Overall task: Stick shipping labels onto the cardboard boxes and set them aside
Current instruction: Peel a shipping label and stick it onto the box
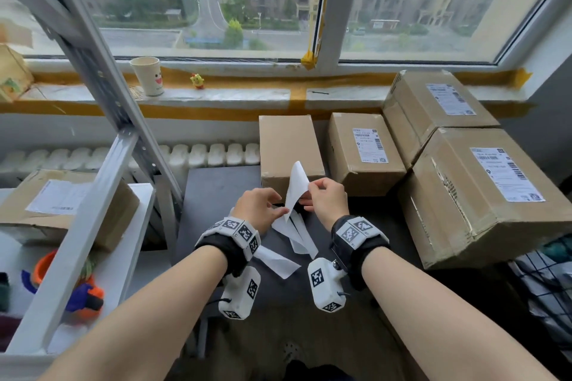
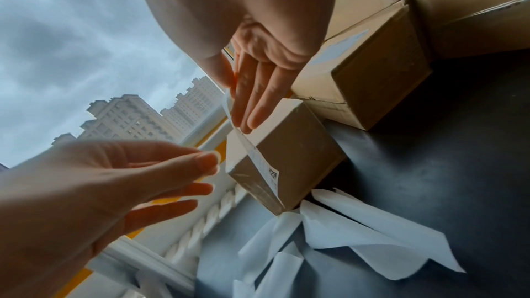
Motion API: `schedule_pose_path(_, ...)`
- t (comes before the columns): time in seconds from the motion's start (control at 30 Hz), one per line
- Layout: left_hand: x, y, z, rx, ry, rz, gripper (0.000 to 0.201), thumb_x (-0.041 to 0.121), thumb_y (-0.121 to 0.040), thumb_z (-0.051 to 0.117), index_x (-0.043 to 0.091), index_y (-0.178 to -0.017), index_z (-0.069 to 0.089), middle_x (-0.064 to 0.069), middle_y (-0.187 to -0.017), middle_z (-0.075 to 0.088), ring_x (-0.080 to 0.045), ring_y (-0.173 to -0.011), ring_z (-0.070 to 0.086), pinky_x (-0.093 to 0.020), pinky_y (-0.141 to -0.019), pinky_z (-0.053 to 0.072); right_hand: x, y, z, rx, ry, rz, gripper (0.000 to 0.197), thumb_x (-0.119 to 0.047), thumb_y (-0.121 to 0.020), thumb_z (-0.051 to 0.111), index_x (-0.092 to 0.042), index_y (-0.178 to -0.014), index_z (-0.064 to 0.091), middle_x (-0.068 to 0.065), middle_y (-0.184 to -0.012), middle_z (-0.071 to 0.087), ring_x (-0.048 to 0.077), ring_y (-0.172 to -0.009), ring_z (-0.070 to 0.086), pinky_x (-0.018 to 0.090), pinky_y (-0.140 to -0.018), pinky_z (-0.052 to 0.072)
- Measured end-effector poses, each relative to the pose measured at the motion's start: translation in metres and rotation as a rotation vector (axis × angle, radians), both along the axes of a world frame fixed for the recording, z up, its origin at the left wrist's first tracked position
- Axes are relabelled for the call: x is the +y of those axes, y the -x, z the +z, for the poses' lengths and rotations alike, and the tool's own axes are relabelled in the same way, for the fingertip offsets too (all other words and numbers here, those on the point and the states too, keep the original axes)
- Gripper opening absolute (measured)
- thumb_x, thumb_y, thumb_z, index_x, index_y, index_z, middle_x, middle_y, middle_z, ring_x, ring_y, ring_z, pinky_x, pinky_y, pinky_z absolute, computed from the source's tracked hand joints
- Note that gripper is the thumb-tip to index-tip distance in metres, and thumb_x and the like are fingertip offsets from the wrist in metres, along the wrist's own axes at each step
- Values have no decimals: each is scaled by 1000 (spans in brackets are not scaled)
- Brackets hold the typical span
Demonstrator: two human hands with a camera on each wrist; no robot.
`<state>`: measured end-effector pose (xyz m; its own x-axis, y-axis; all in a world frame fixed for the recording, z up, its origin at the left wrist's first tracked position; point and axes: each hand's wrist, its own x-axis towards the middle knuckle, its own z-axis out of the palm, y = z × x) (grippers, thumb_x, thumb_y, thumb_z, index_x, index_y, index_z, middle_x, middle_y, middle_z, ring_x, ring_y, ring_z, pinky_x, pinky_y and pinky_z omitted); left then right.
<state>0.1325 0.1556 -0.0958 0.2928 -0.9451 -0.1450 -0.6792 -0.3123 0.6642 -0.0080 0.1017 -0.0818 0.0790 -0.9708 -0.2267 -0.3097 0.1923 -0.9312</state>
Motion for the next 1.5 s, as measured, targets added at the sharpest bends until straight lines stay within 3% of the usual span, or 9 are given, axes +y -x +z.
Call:
schedule_pose_path(0.2,-4,2,16,-95,81,-54,23,34,-76,73,21,-94,69,2,-93,71,-16,-89,66,-34,-81,54,2,-13,16,-92,-32,61,20,-14,-92,51,-18,-74,59,21,-101,67,32,-87,69,34,-63,59)
schedule_pose_path(0.3,-3,2,21,-96,112,-43,20,33,-77,72,20,-92,69,2,-92,72,-17,-87,67,-34,-80,54,5,-14,22,-145,-40,60,21,-12,-93,50,-15,-74,58,14,-90,65,26,-76,68,30,-57,57)
schedule_pose_path(0.53,3,2,20,-71,167,-53,10,25,-81,68,20,-89,70,4,-92,72,-13,-84,67,-33,-81,55,15,-14,23,-181,-51,80,22,-14,-92,53,-13,-72,62,17,-88,67,36,-87,68,43,-77,58)
schedule_pose_path(0.7,8,2,17,-27,222,-36,5,20,-82,65,20,-84,70,2,-84,73,-13,-77,68,-34,-78,56,25,-9,25,-239,-88,124,23,-23,-94,54,-6,-85,66,9,-83,66,21,-73,64,34,-71,55)
schedule_pose_path(0.9,5,-5,18,3,242,57,10,16,-81,63,17,-85,71,-1,-85,74,-18,-77,69,-33,-78,55,26,-12,19,-290,-114,177,30,-33,-92,57,-6,-99,68,5,-91,68,20,-82,65,31,-72,55)
schedule_pose_path(1.0,-3,-10,25,13,239,102,7,13,-83,61,14,-85,68,-1,-84,71,-17,-74,65,-28,-76,54,14,-11,11,-225,-8,112,17,-22,-89,63,-6,-92,69,12,-92,71,26,-85,68,36,-75,57)
schedule_pose_path(1.13,-23,-17,32,88,219,120,6,11,-87,59,9,-90,63,-2,-83,63,-16,-77,60,-24,-72,50,-16,-9,0,-58,94,34,10,-23,-82,71,-25,-76,64,6,-90,72,24,-87,69,44,-81,57)
schedule_pose_path(1.33,-60,-25,33,191,206,137,11,17,-90,59,8,-96,59,-5,-88,63,-19,-82,62,-33,-77,55,-57,-10,-2,15,99,80,16,-22,-81,73,-24,-74,59,1,-85,67,21,-84,66,42,-82,56)
schedule_pose_path(1.5,-95,-30,29,228,176,189,24,7,-85,63,9,-107,54,-3,-87,62,-20,-86,62,-34,-79,55,-94,-16,-8,-9,61,122,12,-15,-81,72,-20,-74,63,8,-90,69,24,-86,68,40,-81,58)
